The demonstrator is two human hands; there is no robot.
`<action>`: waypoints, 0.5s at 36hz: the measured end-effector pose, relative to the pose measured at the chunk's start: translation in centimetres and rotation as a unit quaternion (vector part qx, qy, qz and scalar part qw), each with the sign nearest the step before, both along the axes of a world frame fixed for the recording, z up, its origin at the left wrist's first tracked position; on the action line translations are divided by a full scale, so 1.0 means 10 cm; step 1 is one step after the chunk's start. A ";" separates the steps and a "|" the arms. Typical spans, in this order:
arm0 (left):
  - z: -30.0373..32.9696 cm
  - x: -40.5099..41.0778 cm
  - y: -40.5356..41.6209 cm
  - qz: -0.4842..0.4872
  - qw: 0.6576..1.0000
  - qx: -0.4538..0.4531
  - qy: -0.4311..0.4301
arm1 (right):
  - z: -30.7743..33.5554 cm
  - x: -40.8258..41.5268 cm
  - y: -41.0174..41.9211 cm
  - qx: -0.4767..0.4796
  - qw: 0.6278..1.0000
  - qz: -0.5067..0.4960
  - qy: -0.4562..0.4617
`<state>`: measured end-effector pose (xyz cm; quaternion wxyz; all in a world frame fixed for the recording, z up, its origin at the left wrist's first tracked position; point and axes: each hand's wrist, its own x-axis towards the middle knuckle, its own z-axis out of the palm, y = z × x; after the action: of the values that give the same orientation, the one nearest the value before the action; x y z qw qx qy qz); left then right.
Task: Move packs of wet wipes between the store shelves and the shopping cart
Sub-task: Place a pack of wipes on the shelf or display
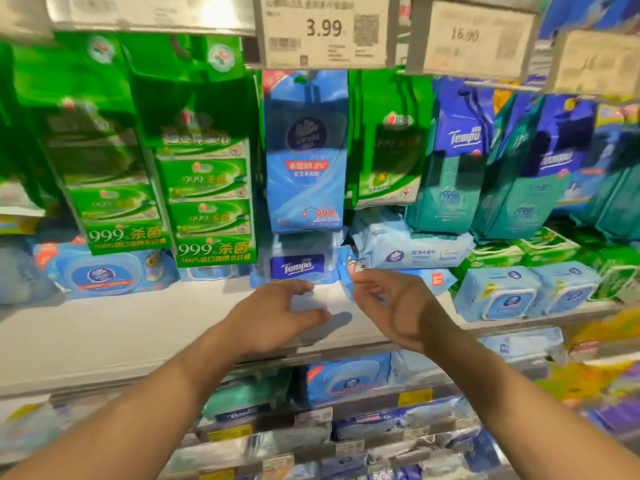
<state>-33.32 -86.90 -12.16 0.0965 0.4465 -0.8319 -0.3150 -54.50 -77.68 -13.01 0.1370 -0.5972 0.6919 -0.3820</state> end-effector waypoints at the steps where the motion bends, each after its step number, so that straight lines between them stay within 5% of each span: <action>1: -0.01 -0.06 0.01 -0.002 1.000 0.007 0.018 | 0.01 -0.04 0.03 -0.016 1.000 -0.021 0.014; 5: -0.03 -0.30 0.02 0.006 0.992 0.065 0.104 | 0.10 -0.17 0.18 -0.097 0.984 -0.129 0.078; 9: -0.08 -0.51 0.02 0.035 0.982 0.108 0.153 | 0.10 -0.33 0.24 -0.077 0.967 -0.237 -0.060; 18: -0.30 -0.83 -0.04 -0.007 0.999 -0.010 0.030 | -0.17 -0.58 0.25 -0.006 0.965 -0.227 -0.131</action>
<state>-41.61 -87.31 -15.11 0.1235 0.4305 -0.8347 -0.3205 -60.35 -75.18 -14.74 0.1324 -0.3698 0.7830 -0.4822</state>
